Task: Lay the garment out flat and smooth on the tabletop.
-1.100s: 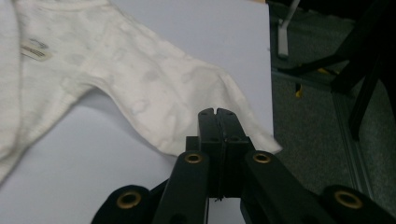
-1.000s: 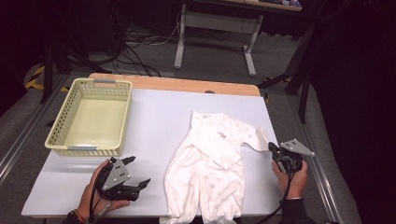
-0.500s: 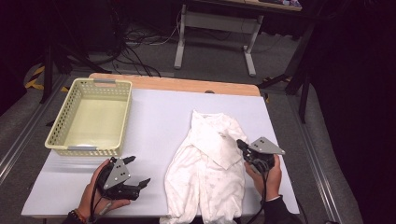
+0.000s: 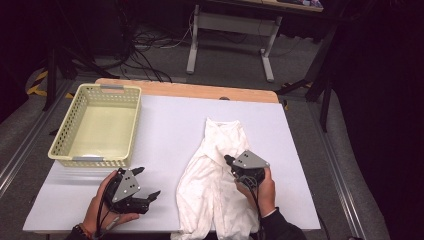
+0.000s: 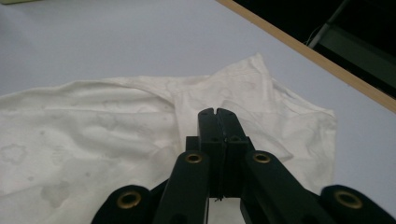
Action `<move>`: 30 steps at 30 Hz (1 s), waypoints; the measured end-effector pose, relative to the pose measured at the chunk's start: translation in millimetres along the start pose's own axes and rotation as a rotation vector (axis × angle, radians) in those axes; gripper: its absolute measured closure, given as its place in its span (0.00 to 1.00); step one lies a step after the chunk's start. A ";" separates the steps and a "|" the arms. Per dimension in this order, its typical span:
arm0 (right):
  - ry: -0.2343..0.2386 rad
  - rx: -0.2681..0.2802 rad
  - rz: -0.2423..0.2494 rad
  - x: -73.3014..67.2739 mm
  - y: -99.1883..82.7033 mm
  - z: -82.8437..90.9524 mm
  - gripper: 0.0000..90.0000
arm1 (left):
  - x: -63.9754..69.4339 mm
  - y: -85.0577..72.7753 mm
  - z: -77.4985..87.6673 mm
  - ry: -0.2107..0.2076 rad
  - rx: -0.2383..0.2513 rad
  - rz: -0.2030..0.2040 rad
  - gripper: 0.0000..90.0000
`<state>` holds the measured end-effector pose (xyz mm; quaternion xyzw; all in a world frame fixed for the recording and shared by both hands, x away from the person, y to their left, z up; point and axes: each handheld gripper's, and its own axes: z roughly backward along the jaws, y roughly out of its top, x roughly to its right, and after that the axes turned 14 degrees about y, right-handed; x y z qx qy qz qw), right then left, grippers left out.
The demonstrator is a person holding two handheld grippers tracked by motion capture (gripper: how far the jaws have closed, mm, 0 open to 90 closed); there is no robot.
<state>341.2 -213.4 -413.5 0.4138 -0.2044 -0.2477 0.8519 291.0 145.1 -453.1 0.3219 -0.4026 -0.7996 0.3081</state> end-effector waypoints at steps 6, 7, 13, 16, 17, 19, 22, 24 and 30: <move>0.040 -0.025 0.033 -15.4 3.5 -12.3 1.00 | 0.4 0.1 0.8 -0.001 0.002 -0.001 0.17; 0.046 -0.024 0.033 -16.9 3.7 -13.1 1.00 | 0.5 0.0 0.6 -0.002 0.001 -0.001 0.17; 0.121 -0.035 0.065 -31.3 3.7 -20.8 1.00 | 1.1 -0.1 0.1 -0.007 -0.001 -0.001 0.17; 0.150 -0.038 0.085 -36.3 4.1 -20.7 0.97 | 0.7 0.0 0.7 -0.007 -0.001 -0.001 0.17; 0.146 -0.039 0.095 -36.3 4.0 -19.1 0.95 | 0.5 -0.1 1.0 -0.007 -0.001 -0.001 0.17; 0.129 -0.023 0.086 -31.4 3.3 -12.8 0.90 | 0.2 -0.1 1.6 -0.006 0.004 0.001 0.17; 0.051 0.008 0.012 -9.5 -0.6 -2.6 0.80 | 0.0 0.0 1.7 -0.007 0.006 0.006 0.17; 0.006 0.017 -0.051 10.3 -6.0 2.6 0.74 | 0.2 0.0 1.4 -0.008 0.005 0.004 0.17; 0.027 0.006 -0.189 46.1 -20.7 -5.9 0.66 | 1.0 -0.3 -0.5 -0.015 -0.003 -0.003 0.17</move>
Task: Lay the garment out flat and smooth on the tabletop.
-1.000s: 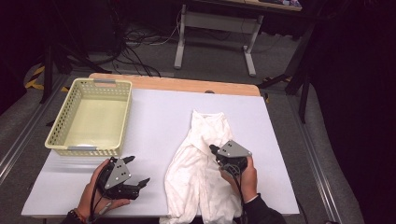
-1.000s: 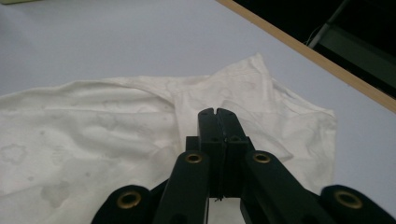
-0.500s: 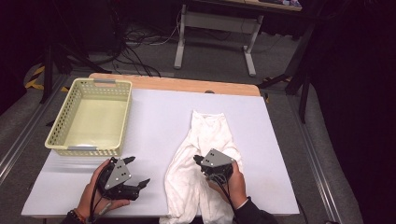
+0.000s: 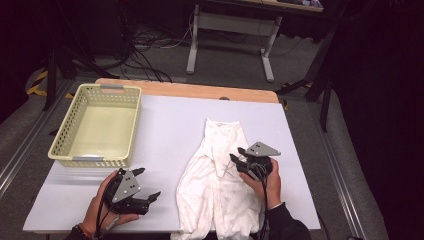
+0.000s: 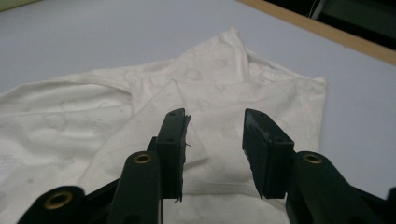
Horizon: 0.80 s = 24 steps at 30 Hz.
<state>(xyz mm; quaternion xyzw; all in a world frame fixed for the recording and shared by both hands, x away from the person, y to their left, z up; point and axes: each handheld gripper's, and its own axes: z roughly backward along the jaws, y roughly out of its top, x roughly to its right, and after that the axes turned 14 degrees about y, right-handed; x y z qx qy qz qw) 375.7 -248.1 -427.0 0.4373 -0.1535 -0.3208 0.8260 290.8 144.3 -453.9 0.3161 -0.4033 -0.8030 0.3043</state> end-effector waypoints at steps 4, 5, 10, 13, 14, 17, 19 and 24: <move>0.061 -0.057 -0.021 3.1 -1.9 -16.3 0.66 | 0.5 -0.1 -0.3 -0.001 -0.003 -0.003 0.16; 0.070 -0.079 -0.015 2.5 -1.8 -20.8 0.66 | 0.6 -0.1 -0.3 -0.001 -0.003 -0.004 0.16; 0.115 -0.132 -0.056 7.1 -6.8 -36.2 0.66 | 0.7 -0.1 0.3 -0.003 -0.004 -0.005 0.16; 0.148 -0.126 -0.064 8.1 -7.9 -34.9 0.86 | 1.1 -0.1 -0.3 -0.005 -0.007 -0.004 0.16; 0.157 -0.131 -0.050 6.0 -7.2 -34.7 0.94 | 1.3 0.0 -0.4 -0.006 -0.007 -0.005 0.16; 0.135 -0.150 0.007 -1.4 -4.7 -35.1 0.97 | 1.5 0.0 -0.2 -0.009 -0.007 -0.006 0.16; 0.133 -0.138 0.025 -5.5 -2.3 -33.1 0.98 | 1.1 -0.1 -0.4 -0.009 -0.009 -0.008 0.16; 0.131 -0.068 0.067 -20.1 11.4 -23.9 0.97 | 1.8 -0.4 -1.6 -0.012 -0.011 -0.006 0.16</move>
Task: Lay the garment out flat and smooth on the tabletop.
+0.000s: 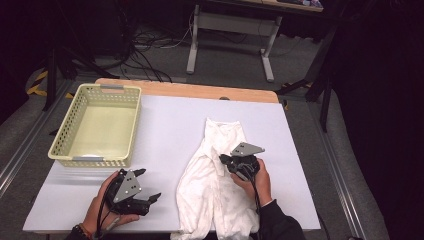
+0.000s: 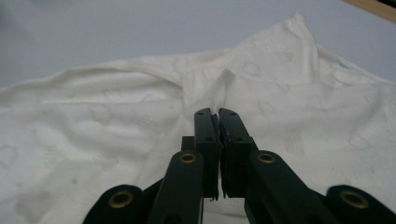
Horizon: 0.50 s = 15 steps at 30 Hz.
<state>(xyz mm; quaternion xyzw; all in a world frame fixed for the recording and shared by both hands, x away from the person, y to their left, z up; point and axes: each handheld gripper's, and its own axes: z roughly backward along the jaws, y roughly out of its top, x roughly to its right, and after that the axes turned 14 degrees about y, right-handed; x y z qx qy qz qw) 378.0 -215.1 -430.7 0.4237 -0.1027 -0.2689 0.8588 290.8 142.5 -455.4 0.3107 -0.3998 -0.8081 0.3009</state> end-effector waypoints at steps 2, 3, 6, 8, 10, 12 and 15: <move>0.020 0.018 0.022 -9.5 7.0 -2.1 0.97 | 0.3 -0.1 -0.4 -0.002 -0.001 0.000 0.16; 0.026 0.019 0.027 -11.8 8.5 -3.4 0.97 | 0.5 -0.1 -0.6 -0.001 -0.003 0.001 0.16; 0.038 -0.007 0.081 -26.2 16.1 -17.8 0.96 | 0.5 -0.2 -0.5 -0.002 -0.003 0.001 0.16; 0.046 -0.021 0.091 -31.7 17.9 -26.3 0.90 | 0.0 -0.4 -0.2 -0.002 -0.005 -0.001 0.16; 0.054 -0.028 0.098 -35.1 18.7 -31.2 0.84 | -0.6 -0.6 0.1 -0.003 -0.002 0.002 0.16; 0.061 -0.018 0.109 -37.2 19.5 -31.0 0.78 | -1.1 -0.6 0.5 -0.002 -0.003 0.005 0.16; 0.054 0.013 0.102 -35.9 19.8 -23.1 0.83 | -1.2 -0.6 1.2 0.000 -0.001 0.007 0.16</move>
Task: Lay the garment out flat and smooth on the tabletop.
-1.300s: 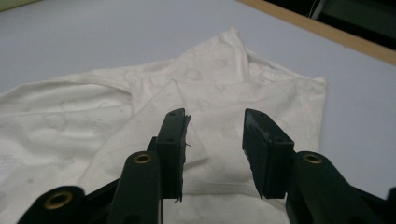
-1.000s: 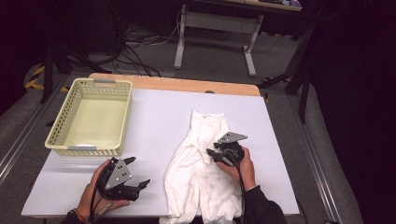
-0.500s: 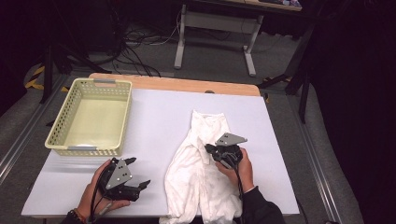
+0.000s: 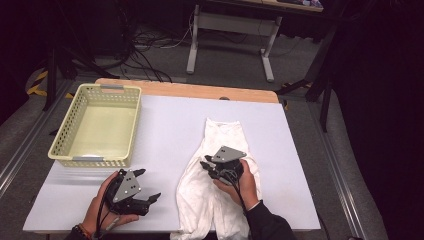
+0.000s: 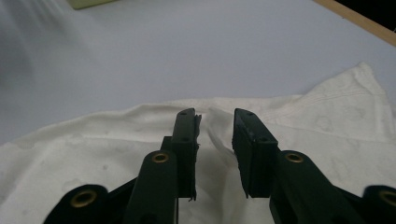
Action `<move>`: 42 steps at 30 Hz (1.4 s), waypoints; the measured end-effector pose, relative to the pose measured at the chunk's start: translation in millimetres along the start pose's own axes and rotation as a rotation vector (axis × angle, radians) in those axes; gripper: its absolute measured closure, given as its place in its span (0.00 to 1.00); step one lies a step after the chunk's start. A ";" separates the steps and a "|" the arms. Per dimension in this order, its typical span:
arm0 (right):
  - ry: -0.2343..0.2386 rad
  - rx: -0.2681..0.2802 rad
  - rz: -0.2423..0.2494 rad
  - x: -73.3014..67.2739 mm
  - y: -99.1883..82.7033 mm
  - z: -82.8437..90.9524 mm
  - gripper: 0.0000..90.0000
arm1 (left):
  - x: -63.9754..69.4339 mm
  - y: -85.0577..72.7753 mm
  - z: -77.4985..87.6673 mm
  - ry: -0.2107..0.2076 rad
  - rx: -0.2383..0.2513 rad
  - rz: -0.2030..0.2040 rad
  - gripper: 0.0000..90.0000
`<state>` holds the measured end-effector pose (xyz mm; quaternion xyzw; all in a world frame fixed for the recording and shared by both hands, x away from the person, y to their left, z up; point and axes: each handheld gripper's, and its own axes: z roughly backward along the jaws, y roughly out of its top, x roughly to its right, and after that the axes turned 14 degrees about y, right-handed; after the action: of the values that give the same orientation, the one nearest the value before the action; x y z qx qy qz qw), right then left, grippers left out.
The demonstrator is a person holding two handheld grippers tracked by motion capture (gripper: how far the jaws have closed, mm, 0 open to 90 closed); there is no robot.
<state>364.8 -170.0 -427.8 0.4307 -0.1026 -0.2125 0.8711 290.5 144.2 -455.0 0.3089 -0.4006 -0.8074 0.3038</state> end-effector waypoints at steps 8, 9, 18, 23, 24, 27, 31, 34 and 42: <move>-0.046 -0.002 -0.023 10.6 -10.4 25.3 1.00 | 0.4 0.2 -0.5 -0.003 0.000 -0.001 0.17; -0.051 -0.021 -0.020 11.6 -12.6 23.8 1.00 | 0.7 0.4 -0.3 -0.002 -0.001 -0.005 0.17; 0.007 -0.167 0.035 4.5 -31.7 4.2 1.00 | 0.3 0.3 1.9 -0.002 0.006 -0.004 0.16; -0.006 -0.150 0.019 6.6 -32.3 11.4 1.00 | 0.3 0.4 2.3 -0.003 0.004 -0.011 0.16; -0.010 -0.141 0.014 6.8 -32.2 14.1 1.00 | -0.1 0.4 2.5 -0.003 0.003 -0.013 0.16; -0.037 -0.084 0.011 9.8 -31.0 28.4 1.00 | -0.4 0.3 2.2 -0.002 0.004 -0.008 0.16; -0.081 -0.020 0.004 14.5 -30.7 48.9 0.98 | 0.6 0.4 2.0 -0.005 0.004 -0.011 0.16; -0.119 0.016 0.000 18.3 -33.1 64.7 0.97 | 0.3 0.4 1.9 -0.004 0.004 -0.010 0.16; -0.181 0.090 0.002 25.1 -50.0 104.3 0.89 | 0.3 0.3 1.5 -0.003 0.001 -0.011 0.16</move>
<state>335.2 -282.2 -404.2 0.4483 -0.1910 -0.2448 0.8382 289.3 144.5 -454.1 0.3102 -0.3998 -0.8092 0.2986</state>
